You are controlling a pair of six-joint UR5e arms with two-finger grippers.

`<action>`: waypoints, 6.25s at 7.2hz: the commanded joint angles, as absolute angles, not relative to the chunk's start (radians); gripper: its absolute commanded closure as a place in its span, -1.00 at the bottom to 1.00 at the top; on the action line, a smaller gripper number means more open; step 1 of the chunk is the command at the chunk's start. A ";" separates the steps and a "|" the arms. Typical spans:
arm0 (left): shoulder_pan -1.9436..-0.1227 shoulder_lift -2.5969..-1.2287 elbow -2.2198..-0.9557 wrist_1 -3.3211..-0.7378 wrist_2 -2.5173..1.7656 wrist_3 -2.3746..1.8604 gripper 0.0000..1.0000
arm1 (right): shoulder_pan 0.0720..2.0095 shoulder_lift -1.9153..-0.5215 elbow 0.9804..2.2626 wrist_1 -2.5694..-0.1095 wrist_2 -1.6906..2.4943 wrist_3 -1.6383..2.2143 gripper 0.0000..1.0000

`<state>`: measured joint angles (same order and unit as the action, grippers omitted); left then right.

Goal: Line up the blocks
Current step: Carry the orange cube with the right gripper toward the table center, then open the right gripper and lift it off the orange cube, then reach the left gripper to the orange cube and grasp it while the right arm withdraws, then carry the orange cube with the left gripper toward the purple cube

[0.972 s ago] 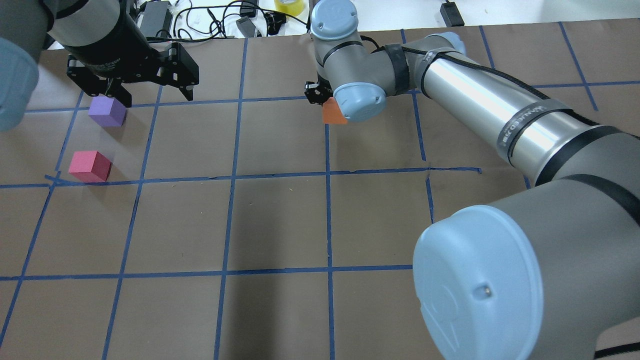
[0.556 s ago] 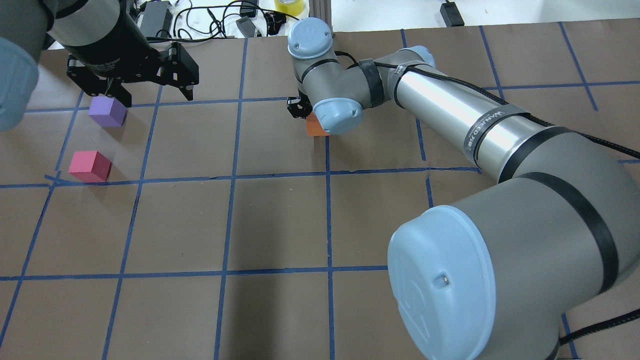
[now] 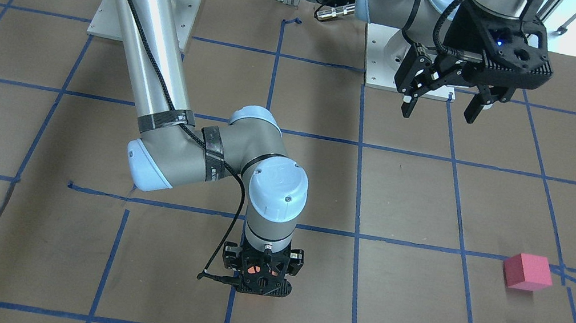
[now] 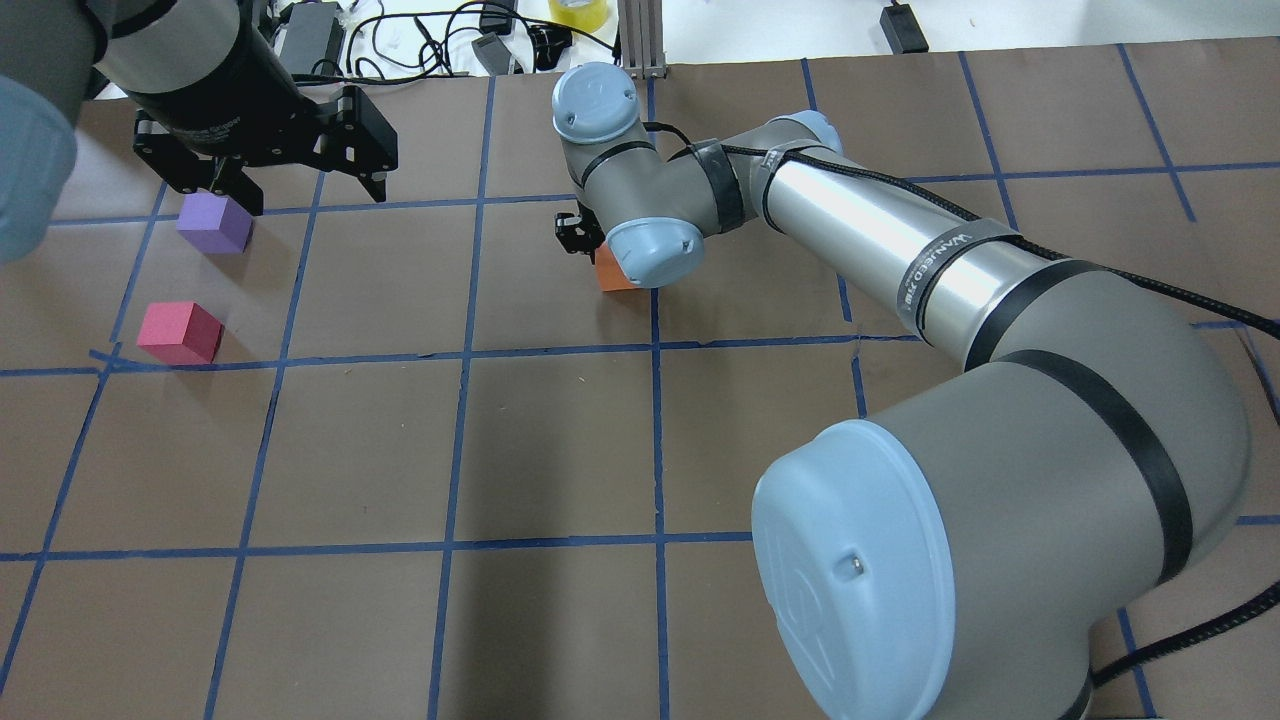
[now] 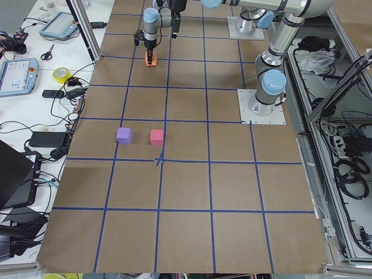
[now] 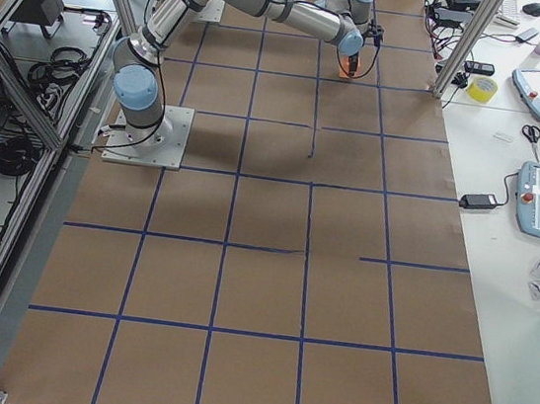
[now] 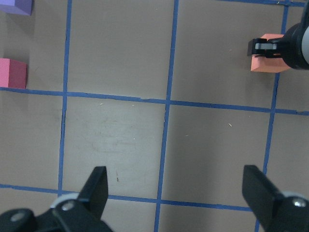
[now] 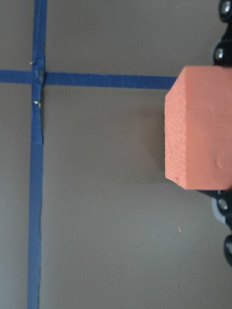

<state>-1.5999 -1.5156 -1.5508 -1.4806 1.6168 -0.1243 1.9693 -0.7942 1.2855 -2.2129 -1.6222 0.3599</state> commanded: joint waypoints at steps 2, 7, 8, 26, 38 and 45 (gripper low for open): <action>-1.600 -1.516 -1.551 -1.480 1.617 -0.124 -1.00 | 1.976 -0.875 1.287 -2.189 -1.621 0.376 -1.00; -1.499 -1.566 -1.581 -1.473 1.597 -0.112 -1.00 | 1.826 -1.102 1.299 -1.895 -1.631 0.321 -1.00; -1.499 -1.598 -1.597 -1.454 1.600 -0.109 -1.00 | 1.727 -1.155 1.308 -1.840 -1.631 0.138 -1.00; -1.832 -2.232 -1.407 -0.946 1.513 -0.334 -1.00 | 1.614 -1.382 1.334 -1.572 -1.631 0.018 -1.00; -1.875 -2.241 -1.405 -0.953 1.600 -0.314 1.00 | 1.614 -1.396 1.347 -1.574 -1.617 0.005 -1.00; -1.337 -2.103 -1.557 -0.971 1.612 0.282 1.00 | 1.614 -1.399 1.350 -1.568 -1.614 0.015 -1.00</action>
